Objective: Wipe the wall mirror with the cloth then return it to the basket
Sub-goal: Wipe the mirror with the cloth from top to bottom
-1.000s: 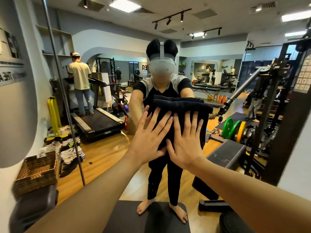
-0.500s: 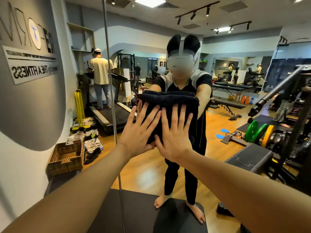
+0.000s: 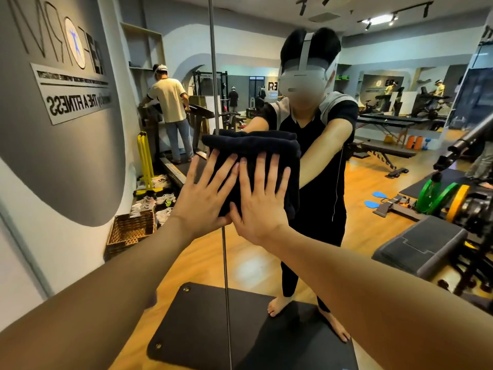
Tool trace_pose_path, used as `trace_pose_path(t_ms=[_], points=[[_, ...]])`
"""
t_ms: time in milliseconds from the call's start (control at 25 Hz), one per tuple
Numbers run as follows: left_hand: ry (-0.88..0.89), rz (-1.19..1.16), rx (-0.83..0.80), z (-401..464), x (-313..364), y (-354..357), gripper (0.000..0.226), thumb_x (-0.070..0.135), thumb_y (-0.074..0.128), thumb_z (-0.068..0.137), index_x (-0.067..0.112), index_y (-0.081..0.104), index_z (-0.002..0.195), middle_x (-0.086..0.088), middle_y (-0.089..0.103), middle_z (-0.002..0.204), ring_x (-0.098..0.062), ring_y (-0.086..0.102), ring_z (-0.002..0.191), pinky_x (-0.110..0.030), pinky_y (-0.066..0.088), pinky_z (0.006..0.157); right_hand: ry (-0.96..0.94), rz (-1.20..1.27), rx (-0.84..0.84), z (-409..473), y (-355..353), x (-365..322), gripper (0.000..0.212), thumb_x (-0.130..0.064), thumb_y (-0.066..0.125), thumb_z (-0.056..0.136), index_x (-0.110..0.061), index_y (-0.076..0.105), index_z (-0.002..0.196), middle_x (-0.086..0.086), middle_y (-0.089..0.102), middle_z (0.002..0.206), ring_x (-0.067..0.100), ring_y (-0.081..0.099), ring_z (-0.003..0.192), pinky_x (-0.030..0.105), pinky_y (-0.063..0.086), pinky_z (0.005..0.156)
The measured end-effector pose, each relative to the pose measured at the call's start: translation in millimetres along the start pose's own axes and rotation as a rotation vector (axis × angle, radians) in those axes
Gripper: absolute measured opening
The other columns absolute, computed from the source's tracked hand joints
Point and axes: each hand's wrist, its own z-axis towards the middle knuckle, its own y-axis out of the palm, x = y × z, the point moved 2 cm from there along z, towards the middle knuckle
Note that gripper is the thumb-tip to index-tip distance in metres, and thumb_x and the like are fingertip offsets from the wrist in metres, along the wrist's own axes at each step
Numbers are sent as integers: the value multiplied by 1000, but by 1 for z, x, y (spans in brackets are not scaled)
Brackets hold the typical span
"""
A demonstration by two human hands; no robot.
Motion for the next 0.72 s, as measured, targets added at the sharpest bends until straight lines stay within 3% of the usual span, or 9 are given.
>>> trace_pose_path(t_ms=[360, 560, 720], points=[[-31, -169, 4, -35, 10, 31, 96, 56, 62, 88, 11, 18, 161, -17, 15, 167, -45, 4, 153, -66, 16, 119, -26, -28, -4, -30, 33, -18, 87, -48, 46, 98, -13, 1, 163, 21, -5, 168, 43, -11, 154, 59, -6, 124], [-18, -183, -25, -49, 19, 40, 91, 50, 64, 87, 10, 25, 159, -20, 21, 164, -47, 8, 152, -66, 16, 120, -225, -125, 19, -41, 38, 5, 82, -49, 51, 95, -13, 19, 162, 22, 21, 164, 43, 16, 150, 55, 13, 121], [-14, -182, -35, -54, 27, 41, 91, 48, 65, 87, 11, 25, 159, -21, 23, 163, -49, 11, 151, -66, 17, 119, -358, -188, 83, -39, 37, 27, 80, -54, 52, 93, -14, 31, 159, 18, 37, 158, 39, 27, 144, 48, 23, 117]])
